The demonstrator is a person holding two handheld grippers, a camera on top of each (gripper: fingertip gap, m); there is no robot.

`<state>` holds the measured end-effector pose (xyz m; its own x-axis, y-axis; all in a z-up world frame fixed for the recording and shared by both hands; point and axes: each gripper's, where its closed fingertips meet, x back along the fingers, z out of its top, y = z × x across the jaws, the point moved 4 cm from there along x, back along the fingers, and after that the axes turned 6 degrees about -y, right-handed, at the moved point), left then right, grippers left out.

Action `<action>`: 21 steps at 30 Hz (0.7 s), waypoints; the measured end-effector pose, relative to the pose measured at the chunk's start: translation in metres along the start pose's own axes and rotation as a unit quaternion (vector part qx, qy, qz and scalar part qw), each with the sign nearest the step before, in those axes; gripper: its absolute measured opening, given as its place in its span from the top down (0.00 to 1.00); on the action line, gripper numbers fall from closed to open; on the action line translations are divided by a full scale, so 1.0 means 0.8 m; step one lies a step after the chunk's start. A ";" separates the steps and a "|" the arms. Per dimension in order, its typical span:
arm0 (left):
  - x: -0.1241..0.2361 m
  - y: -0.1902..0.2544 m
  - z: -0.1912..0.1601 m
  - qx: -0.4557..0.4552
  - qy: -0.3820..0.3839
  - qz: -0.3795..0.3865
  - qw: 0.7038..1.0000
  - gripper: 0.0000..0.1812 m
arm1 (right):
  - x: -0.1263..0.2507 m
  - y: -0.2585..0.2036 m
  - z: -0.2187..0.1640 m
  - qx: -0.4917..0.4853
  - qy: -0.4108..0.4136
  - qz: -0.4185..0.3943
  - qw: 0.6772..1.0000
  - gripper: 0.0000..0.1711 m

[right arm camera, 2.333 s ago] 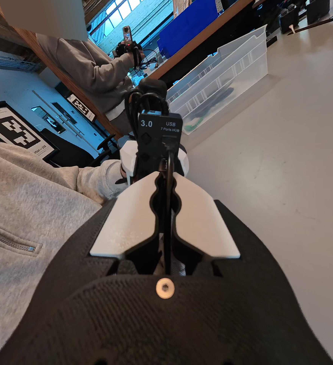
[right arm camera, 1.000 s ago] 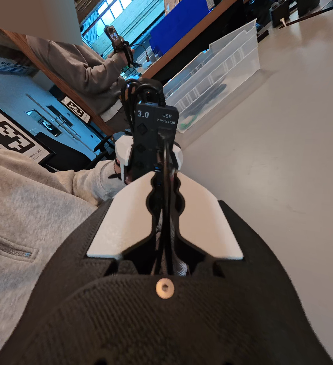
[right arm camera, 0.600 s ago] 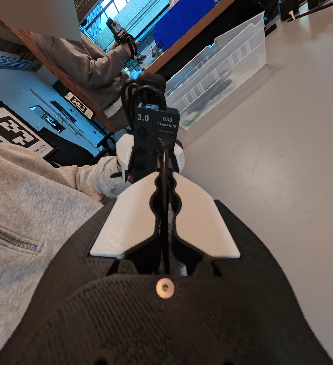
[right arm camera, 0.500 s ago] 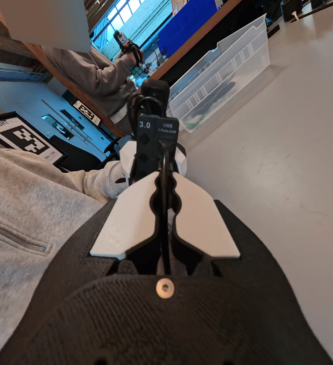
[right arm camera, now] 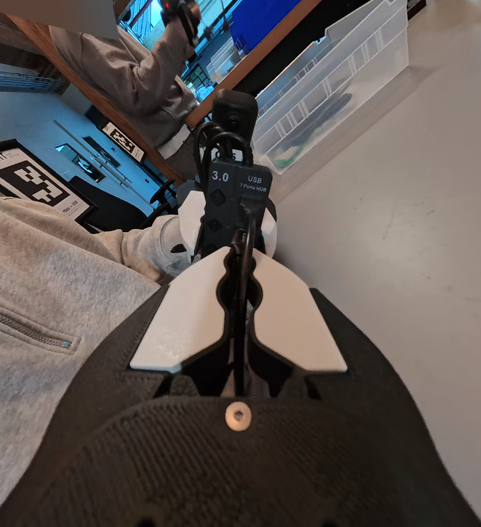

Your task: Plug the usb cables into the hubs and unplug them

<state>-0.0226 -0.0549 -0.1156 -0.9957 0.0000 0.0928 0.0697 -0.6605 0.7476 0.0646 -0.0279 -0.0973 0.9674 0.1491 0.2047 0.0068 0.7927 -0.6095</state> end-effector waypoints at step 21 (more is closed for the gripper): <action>0.002 -0.002 0.012 0.040 0.040 -0.030 0.998 0.68 | -0.001 0.005 0.005 -0.027 0.030 0.031 0.999 0.93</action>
<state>-0.0235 -0.0470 -0.1103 -0.9997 -0.0241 -0.0048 0.0106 -0.5991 0.8006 0.0628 -0.0226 -0.0963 0.9797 0.1597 0.1211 -0.0406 0.7499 -0.6603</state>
